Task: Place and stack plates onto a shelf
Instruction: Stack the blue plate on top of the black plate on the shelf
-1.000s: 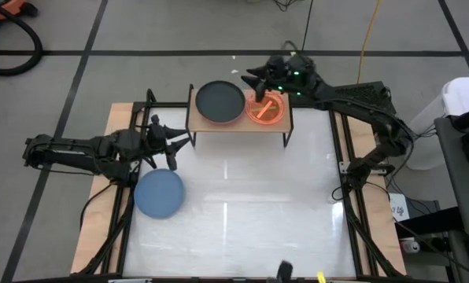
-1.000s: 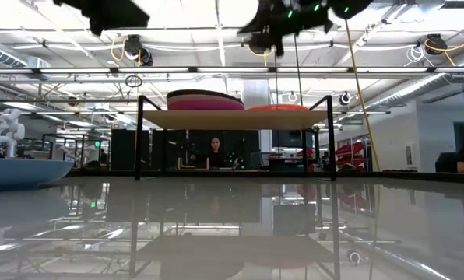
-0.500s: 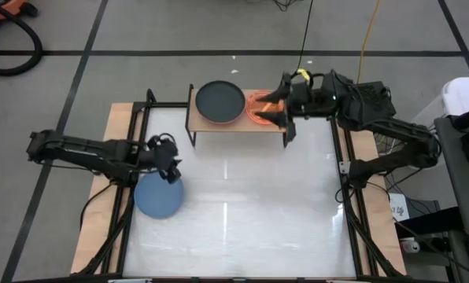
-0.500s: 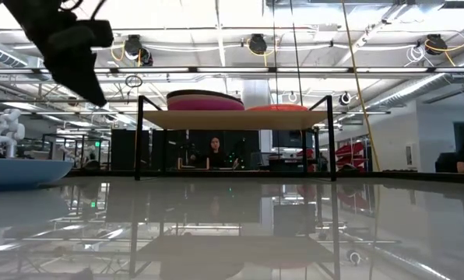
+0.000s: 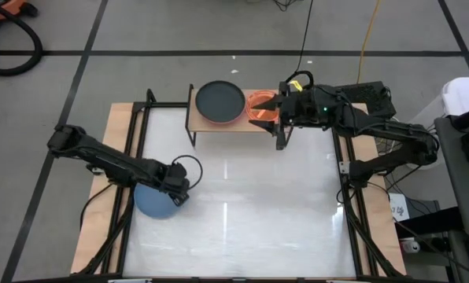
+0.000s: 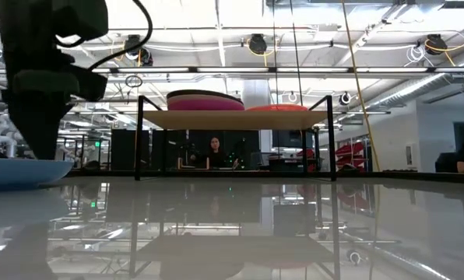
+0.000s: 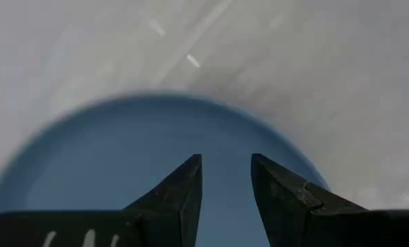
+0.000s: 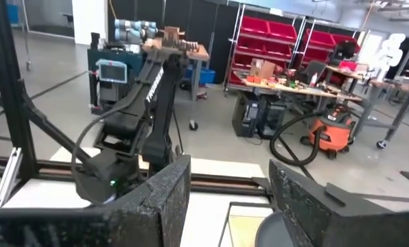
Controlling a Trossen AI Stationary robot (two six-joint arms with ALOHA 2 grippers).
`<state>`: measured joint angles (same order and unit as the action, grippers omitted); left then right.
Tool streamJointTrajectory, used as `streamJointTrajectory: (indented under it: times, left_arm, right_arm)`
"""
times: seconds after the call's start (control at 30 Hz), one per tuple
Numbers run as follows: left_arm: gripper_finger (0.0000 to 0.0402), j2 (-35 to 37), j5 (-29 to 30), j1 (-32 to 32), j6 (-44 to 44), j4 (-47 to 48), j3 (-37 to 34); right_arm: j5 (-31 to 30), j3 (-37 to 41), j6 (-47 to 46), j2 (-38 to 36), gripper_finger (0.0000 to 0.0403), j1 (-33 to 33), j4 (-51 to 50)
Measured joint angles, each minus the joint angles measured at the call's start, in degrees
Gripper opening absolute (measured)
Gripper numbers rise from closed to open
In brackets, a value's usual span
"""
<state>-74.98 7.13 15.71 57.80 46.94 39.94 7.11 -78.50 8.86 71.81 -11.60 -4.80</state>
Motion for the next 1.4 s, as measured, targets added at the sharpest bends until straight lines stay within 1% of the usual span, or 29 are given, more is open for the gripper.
streamJointTrajectory:
  times: [0.07,0.13,0.23,0.37,0.47,0.57,0.67,0.77,0.87,1.0,1.23,1.4]
  left_arm:
    - [0.0131,-1.8,-0.2,0.8,2.5,0.2,0.9]
    - [0.0131,-3.4,-0.2,1.4,2.7,0.3,2.4]
    - [0.0131,-5.1,0.8,1.7,-0.1,3.9,6.0]
    - [0.0131,-5.4,2.2,1.8,-3.4,8.5,12.3]
    - [0.0131,-5.4,4.3,3.0,-2.5,9.7,16.6]
    - [0.0131,-7.2,4.8,5.1,0.5,10.7,18.6]
    - [0.0131,-10.6,3.6,7.8,5.4,13.7,18.9]
    - [0.0131,-15.4,-0.7,10.0,8.8,14.6,18.9]
    - [0.0131,-19.2,-3.8,10.8,9.8,15.8,19.3]
    - [0.0131,-22.3,-4.4,10.7,9.8,16.4,19.8]
    - [0.0131,-23.3,-7.1,10.2,7.5,15.8,19.8]
    - [0.0131,-20.1,-7.5,9.9,7.1,16.7,20.2]
  right_arm:
    - [0.0,0.5,0.0,0.1,0.0180,0.0,0.1]
    - [-0.1,1.0,0.0,0.2,0.0180,0.0,0.1]
    - [-0.1,1.8,0.0,0.3,0.0180,0.0,0.4]
    - [-0.1,3.0,0.0,0.3,0.0180,0.0,0.2]
    - [-0.1,3.7,0.0,0.3,0.0180,0.0,0.2]
    - [-0.1,4.4,0.0,0.3,0.0180,0.0,0.2]
    - [0.0,5.4,0.0,0.3,0.0180,0.0,0.3]
    - [0.0,6.5,0.0,0.3,0.0180,0.0,0.1]
    - [-0.1,7.1,0.0,0.3,0.0180,0.0,0.2]
    - [-0.1,7.1,0.5,0.3,0.0180,0.0,0.5]
    - [-0.1,7.1,0.6,0.3,0.0180,0.0,2.2]
    - [-0.1,7.1,0.6,0.3,0.0180,0.0,2.4]
